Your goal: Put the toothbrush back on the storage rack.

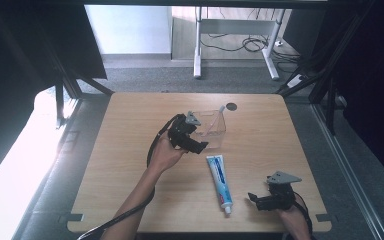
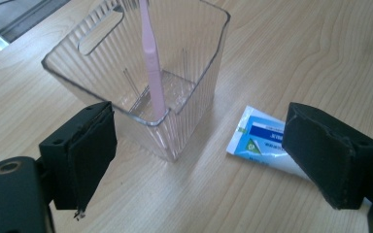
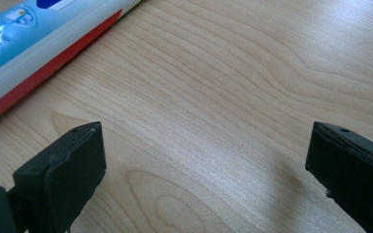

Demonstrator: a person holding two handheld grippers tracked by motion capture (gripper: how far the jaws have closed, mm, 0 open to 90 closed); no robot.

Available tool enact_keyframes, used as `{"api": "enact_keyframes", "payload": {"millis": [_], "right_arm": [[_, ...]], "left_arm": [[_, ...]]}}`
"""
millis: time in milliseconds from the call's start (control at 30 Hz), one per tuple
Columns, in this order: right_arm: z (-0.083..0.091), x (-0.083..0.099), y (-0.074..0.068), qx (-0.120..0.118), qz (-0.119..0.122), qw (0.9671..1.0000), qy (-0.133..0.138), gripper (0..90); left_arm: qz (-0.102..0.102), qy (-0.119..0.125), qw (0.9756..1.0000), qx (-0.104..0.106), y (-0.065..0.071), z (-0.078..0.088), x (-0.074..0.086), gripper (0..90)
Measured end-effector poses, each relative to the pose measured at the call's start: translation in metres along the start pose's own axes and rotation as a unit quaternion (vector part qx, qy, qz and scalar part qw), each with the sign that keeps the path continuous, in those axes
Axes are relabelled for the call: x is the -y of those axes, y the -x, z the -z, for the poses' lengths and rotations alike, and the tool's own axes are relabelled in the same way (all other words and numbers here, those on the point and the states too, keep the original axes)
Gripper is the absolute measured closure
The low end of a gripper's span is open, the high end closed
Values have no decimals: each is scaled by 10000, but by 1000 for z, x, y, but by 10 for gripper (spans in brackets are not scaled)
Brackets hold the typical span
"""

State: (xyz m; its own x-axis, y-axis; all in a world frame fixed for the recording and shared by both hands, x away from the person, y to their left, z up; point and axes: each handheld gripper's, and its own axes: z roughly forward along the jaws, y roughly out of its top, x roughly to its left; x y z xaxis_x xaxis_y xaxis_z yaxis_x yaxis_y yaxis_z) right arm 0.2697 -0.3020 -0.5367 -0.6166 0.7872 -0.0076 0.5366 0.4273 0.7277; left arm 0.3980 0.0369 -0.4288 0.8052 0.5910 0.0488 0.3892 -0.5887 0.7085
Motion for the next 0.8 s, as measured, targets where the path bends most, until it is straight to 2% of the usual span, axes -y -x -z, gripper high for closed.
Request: {"api": "enact_keyframes", "payload": {"millis": [567, 800], "right_arm": [[0, 0, -1, 7, 10, 10000, -4, 11], [0, 0, -1, 8, 10, 10000, -2, 11]], "left_arm": [[146, 197, 9997, -58, 3, 22, 40, 128], [247, 245, 9994, 35, 6, 28, 57, 129]]}}
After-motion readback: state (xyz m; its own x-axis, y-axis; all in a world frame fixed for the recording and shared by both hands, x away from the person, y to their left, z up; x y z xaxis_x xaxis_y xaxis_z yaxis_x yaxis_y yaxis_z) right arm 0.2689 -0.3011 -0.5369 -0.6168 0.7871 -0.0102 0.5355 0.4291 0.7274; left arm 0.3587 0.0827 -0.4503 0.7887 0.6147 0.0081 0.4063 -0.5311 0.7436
